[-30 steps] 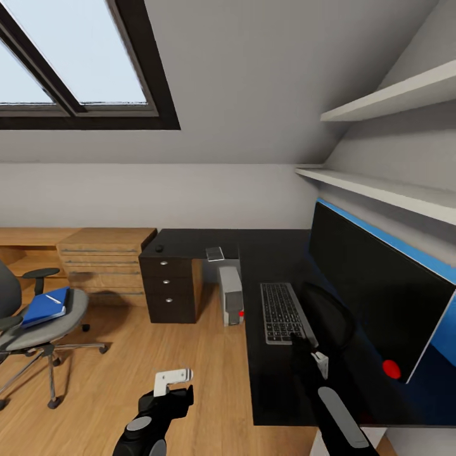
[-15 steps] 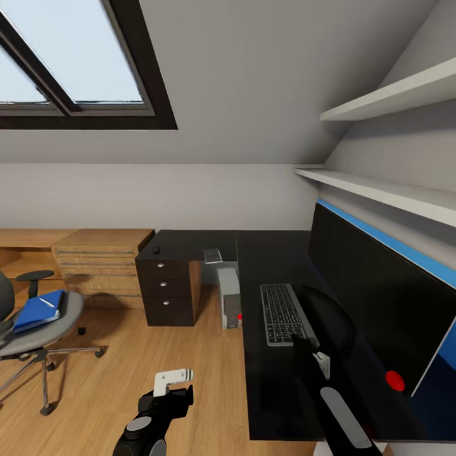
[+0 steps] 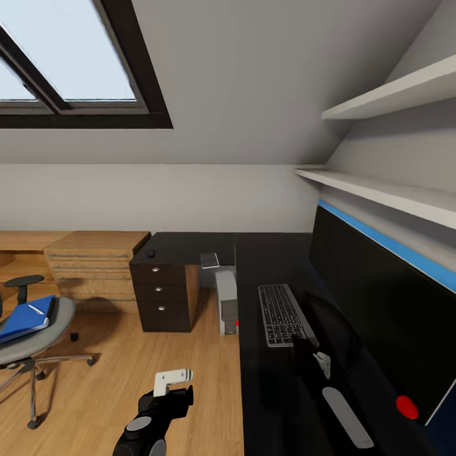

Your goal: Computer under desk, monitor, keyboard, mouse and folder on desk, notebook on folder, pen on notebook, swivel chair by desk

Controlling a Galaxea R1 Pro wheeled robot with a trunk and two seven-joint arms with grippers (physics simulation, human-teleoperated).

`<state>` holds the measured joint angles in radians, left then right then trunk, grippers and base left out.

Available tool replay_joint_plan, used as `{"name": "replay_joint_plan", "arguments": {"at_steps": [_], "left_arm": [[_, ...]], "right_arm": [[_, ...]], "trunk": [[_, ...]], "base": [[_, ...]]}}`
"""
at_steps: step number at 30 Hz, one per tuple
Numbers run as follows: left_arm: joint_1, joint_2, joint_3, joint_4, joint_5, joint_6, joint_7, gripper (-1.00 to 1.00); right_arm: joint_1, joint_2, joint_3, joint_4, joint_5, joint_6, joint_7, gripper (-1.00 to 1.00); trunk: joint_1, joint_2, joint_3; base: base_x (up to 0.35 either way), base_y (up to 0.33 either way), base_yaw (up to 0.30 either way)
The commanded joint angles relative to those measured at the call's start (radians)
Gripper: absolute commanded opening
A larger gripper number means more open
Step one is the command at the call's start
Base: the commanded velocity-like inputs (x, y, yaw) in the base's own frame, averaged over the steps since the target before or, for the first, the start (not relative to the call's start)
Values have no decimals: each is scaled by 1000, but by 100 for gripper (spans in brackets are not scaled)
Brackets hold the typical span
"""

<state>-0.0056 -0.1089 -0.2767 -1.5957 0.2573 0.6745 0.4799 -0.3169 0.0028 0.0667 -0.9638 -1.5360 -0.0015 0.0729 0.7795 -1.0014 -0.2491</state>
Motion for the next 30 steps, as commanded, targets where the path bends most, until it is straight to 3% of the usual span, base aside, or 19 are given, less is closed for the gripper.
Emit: {"name": "replay_joint_plan", "arguments": {"at_steps": [1,30], "left_arm": [[-1,0,-1,-1,11,2,9,100],[-1,-5,28,-10,13,-1,12,100]], "right_arm": [[-1,-1,1,1,-13,0,9,-100],[-1,11,1,2,-25,-7,11,-100]], "trunk": [[0,-1,-1],[0,-1,-1]], "base": [[72,-39,0],[6,-3,0]]}}
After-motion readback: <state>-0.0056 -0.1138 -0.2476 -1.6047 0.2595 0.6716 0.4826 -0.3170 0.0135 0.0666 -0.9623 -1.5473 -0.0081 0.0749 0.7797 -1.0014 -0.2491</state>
